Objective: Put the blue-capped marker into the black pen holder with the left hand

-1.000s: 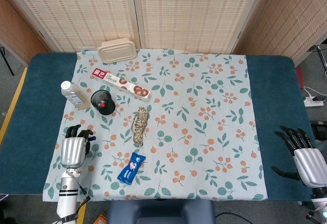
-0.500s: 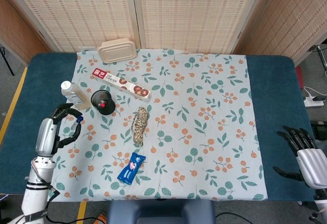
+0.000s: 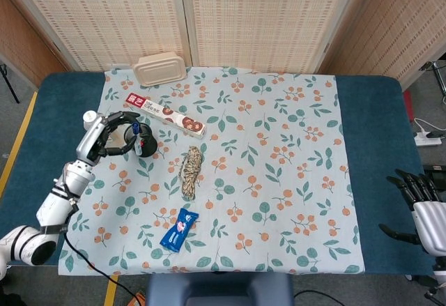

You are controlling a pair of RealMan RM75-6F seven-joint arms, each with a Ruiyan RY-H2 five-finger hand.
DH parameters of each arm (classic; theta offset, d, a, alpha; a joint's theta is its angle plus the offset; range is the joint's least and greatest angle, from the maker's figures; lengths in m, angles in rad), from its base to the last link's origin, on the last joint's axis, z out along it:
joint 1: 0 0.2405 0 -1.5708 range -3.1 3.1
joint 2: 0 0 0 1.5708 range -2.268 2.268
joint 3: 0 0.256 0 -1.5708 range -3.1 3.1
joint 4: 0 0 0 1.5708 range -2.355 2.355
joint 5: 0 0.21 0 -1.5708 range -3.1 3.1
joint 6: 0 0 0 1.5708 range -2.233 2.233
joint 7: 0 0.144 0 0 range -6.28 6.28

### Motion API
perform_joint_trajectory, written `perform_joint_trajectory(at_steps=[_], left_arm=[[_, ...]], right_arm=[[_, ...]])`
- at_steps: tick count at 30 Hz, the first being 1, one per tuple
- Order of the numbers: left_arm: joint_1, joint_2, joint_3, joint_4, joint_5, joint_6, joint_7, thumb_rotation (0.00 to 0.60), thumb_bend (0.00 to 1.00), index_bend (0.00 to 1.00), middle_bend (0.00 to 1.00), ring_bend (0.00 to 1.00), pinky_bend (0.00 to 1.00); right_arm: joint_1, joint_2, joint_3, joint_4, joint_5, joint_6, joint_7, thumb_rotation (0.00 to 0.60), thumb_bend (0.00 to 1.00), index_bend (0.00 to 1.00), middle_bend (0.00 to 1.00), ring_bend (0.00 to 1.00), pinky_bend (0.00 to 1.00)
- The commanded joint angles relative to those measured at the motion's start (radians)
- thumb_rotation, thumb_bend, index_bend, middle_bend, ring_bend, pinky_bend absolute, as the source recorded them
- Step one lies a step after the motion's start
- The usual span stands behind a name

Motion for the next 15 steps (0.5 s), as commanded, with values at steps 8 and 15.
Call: perform_joint_trajectory(at_steps=[8, 15], left_arm=[[-0.242, -0.184, 0.074, 0.576, 0.143, -0.137, -0.409, 0.6, 0.41, 0.49, 0.56, 0.21, 0.25], [-0.303, -0.288, 0.17, 0.857, 0.203, -0.112, -0.63, 0.6, 0.41, 0.51, 0.57, 0.21, 0.25]], right_arm=[[0.005, -0.027, 0.003, -0.041, 0.036, -0.027, -0.12, 0.6, 0.0, 0.17, 0.06, 0.08, 0.05], [0.002, -0.042, 0.008, -0.063, 0.053, -0.022, -0.205, 0.6, 0.0, 0.17, 0.06, 0.08, 0.05]])
